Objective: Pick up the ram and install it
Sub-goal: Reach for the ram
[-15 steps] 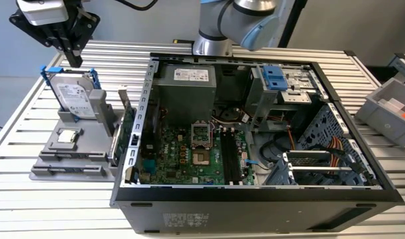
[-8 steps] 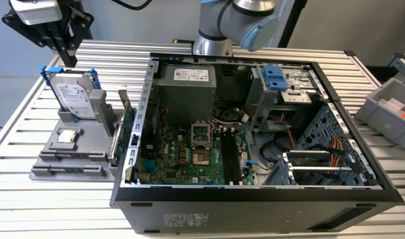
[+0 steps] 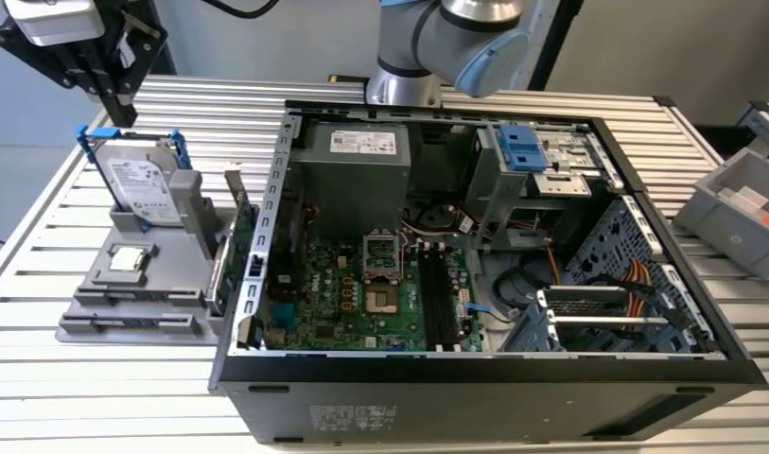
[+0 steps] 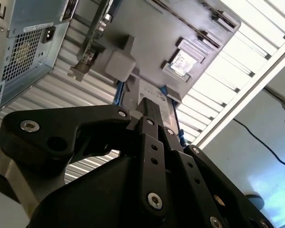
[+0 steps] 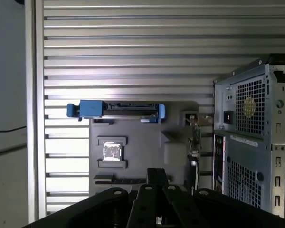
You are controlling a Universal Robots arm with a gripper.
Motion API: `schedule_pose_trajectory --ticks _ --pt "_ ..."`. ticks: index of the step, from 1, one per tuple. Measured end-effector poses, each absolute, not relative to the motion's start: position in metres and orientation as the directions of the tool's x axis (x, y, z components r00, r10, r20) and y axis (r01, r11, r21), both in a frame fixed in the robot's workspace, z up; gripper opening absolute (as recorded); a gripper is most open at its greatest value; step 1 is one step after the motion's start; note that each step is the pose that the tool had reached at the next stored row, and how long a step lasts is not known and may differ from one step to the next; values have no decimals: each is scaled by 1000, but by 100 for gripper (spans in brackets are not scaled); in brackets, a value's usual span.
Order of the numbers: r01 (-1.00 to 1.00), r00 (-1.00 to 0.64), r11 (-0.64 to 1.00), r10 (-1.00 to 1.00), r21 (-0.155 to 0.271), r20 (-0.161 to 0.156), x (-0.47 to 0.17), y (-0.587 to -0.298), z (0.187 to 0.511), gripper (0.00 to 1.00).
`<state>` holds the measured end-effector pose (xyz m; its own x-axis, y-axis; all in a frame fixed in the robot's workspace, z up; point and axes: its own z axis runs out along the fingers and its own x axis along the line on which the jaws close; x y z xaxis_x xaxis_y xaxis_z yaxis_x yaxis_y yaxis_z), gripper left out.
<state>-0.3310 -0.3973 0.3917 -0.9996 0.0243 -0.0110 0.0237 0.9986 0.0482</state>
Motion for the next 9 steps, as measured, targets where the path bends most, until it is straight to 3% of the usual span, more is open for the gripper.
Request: schedule_pose_trajectory --ticks 9 --pt "14 -1000 999 15 48 -11 -340 -396 391 0"
